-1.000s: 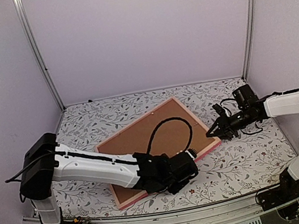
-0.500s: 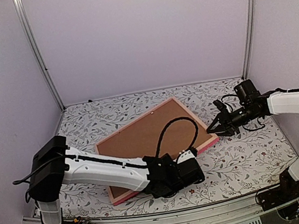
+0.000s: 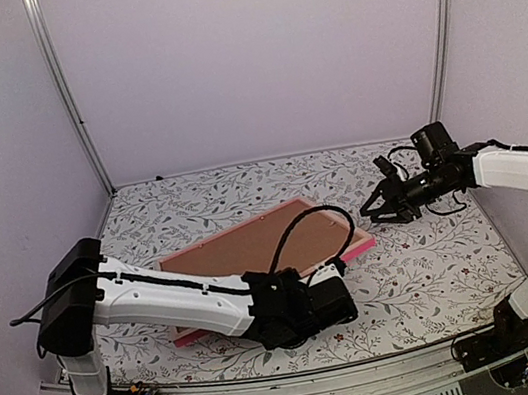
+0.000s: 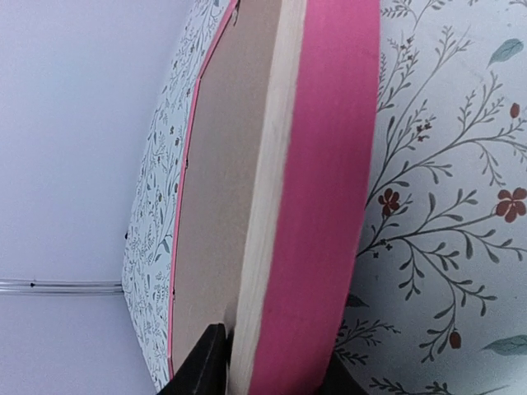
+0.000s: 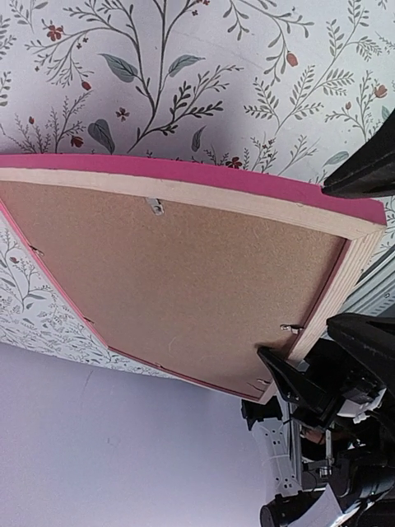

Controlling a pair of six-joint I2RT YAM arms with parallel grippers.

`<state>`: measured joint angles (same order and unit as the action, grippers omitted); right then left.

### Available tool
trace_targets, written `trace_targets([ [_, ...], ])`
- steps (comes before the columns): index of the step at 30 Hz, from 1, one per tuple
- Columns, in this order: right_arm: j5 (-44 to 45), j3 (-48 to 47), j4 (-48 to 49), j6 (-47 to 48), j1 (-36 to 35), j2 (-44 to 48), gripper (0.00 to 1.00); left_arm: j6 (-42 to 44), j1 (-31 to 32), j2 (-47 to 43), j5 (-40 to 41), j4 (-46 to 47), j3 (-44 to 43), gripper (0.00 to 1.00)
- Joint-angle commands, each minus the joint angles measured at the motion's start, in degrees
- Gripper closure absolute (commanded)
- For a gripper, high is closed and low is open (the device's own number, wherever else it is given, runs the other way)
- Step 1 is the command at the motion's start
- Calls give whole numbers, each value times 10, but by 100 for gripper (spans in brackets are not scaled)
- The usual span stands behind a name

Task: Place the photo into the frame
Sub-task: Pass from the right arm to the left

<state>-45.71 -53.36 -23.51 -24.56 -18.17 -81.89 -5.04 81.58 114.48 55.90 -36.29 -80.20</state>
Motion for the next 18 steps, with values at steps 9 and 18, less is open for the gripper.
trace_targets([
  [9, 71, -66, -87, 57, 46, 4, 46, 48, -14, -83, -4, 5, -27, 100],
  [18, 87, -79, -101, 76, 62, 5, 45, 81, -55, -120, -82, -69, -155, 100],
])
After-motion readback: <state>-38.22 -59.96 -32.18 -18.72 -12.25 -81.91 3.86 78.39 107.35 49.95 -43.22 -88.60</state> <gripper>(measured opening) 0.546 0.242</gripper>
